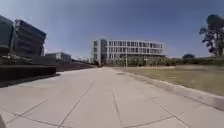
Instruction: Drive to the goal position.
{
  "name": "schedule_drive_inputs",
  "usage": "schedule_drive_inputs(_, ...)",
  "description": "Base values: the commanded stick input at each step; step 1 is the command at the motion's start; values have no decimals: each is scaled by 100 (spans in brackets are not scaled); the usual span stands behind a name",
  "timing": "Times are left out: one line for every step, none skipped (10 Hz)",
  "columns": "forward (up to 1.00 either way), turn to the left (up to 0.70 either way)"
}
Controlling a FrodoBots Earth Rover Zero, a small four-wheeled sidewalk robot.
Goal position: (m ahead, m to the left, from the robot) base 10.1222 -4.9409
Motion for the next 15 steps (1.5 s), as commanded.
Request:
schedule_drive_inputs(70,1)
schedule_drive_inputs(70,1)
schedule_drive_inputs(70,1)
schedule_drive_inputs(70,1)
schedule_drive_inputs(70,1)
schedule_drive_inputs(70,1)
schedule_drive_inputs(70,1)
schedule_drive_inputs(70,1)
schedule_drive_inputs(70,1)
schedule_drive_inputs(70,1)
schedule_drive_inputs(70,1)
schedule_drive_inputs(70,1)
schedule_drive_inputs(70,1)
schedule_drive_inputs(70,10)
schedule_drive_inputs(70,23)
